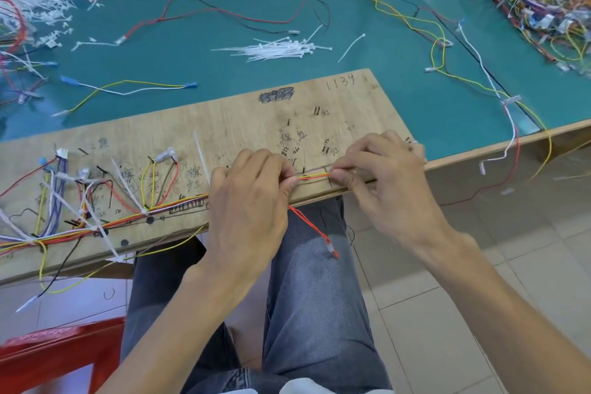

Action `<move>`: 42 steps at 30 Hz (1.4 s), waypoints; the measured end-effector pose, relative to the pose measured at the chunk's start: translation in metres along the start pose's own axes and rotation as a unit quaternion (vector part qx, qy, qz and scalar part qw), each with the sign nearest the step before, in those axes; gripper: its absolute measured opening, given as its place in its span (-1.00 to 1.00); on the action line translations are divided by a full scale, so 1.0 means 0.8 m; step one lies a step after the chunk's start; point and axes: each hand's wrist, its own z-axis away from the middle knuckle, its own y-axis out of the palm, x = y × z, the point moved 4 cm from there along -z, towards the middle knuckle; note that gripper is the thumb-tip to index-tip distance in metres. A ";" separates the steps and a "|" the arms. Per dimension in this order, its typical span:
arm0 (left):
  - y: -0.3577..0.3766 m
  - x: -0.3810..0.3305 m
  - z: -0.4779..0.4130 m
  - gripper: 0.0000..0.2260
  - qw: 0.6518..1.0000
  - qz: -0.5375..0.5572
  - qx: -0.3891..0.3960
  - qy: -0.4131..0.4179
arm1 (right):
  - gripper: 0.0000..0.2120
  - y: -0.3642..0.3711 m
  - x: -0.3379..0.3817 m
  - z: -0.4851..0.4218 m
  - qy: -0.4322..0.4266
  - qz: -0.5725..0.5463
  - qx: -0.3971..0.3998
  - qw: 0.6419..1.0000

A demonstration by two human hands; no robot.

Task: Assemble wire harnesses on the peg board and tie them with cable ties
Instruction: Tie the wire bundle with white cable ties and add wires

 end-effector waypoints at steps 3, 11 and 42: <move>0.002 -0.001 0.000 -0.95 1.000 -0.010 -0.020 0.001 | -0.95 0.002 -0.005 -0.015 -0.010 -0.039 0.018 0.999; 0.007 0.007 0.006 -0.92 0.996 -0.014 -0.066 0.065 | -0.80 -0.002 -0.002 -0.058 -0.028 -0.039 0.047 0.998; -0.009 0.017 0.001 -0.91 0.991 0.120 0.060 -0.014 | -0.94 0.007 0.001 0.066 0.066 -0.201 0.077 0.974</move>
